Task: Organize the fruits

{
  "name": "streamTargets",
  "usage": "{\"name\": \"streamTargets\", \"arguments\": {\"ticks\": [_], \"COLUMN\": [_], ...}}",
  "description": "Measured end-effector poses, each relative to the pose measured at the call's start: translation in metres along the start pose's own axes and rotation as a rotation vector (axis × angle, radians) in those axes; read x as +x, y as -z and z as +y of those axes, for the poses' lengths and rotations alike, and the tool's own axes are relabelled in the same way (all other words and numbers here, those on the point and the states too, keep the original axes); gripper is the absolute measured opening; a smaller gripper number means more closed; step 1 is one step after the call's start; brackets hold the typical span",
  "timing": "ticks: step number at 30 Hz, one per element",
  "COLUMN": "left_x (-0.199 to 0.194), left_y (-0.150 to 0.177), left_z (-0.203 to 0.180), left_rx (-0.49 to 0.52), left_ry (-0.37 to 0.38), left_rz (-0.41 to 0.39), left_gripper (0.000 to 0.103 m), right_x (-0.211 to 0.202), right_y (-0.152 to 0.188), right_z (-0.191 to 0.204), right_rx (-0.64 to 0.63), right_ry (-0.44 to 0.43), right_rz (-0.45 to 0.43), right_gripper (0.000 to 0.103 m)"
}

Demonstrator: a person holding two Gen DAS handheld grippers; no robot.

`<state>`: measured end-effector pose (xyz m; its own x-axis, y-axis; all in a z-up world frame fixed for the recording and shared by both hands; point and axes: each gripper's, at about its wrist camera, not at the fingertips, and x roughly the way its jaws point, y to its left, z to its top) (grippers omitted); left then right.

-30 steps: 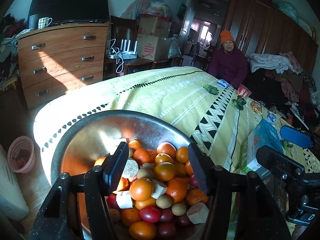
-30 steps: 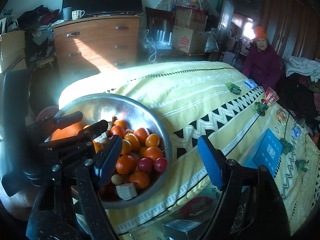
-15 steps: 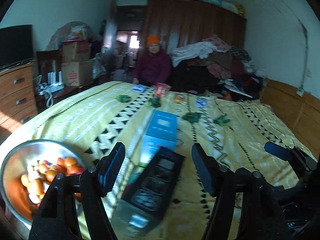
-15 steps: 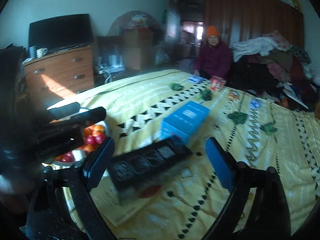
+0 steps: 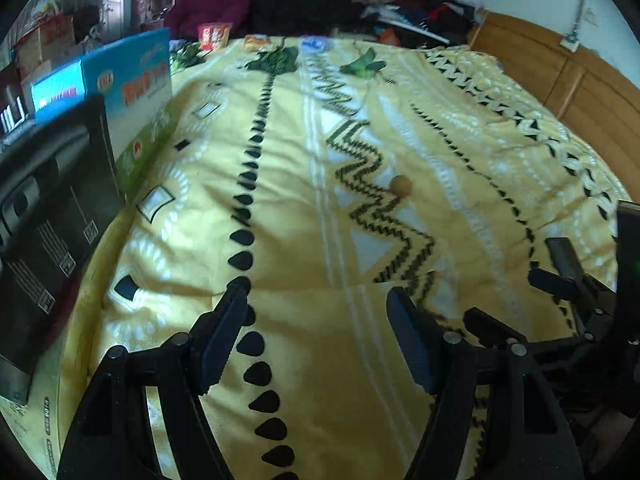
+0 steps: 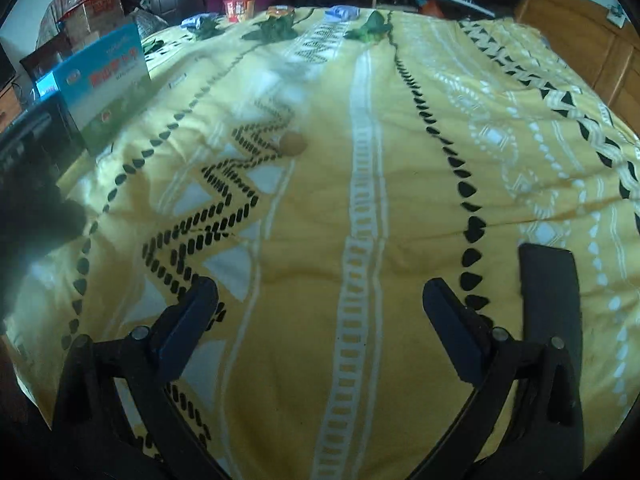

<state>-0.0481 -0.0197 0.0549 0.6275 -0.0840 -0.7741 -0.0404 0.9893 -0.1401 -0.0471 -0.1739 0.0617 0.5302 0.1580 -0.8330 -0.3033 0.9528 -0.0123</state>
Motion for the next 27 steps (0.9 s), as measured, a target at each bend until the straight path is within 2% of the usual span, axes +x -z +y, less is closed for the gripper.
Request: {"name": "streamTargets", "arguments": {"ticks": [4,7,8,12,27], "left_x": [0.027,0.047,0.051,0.05,0.049], "left_y": [0.008,0.016,0.017,0.02,0.021], "left_z": [0.008,0.01,0.01,0.005,0.006], "left_rx": [-0.002,0.017,0.027,0.05,0.048], "left_ry": [-0.053,-0.05,-0.055,-0.088,-0.076], "left_rz": [0.05,0.068,0.067,0.061,0.046], "left_gripper": [0.076,0.101,0.102,0.103,0.103], "right_x": [0.026,0.033,0.034,0.036,0.037], "right_y": [0.015,0.023,0.024,0.025,0.027], "right_z": [-0.004,-0.01,-0.011,-0.014,-0.013], "right_rx": [0.007,0.03,0.033,0.039,0.036], "right_ry": [0.005,-0.002,-0.002,-0.012,-0.012], "right_rz": [0.044,0.036,0.037,0.026,0.009], "right_gripper": [0.103,0.103,0.103,0.103,0.103]}}
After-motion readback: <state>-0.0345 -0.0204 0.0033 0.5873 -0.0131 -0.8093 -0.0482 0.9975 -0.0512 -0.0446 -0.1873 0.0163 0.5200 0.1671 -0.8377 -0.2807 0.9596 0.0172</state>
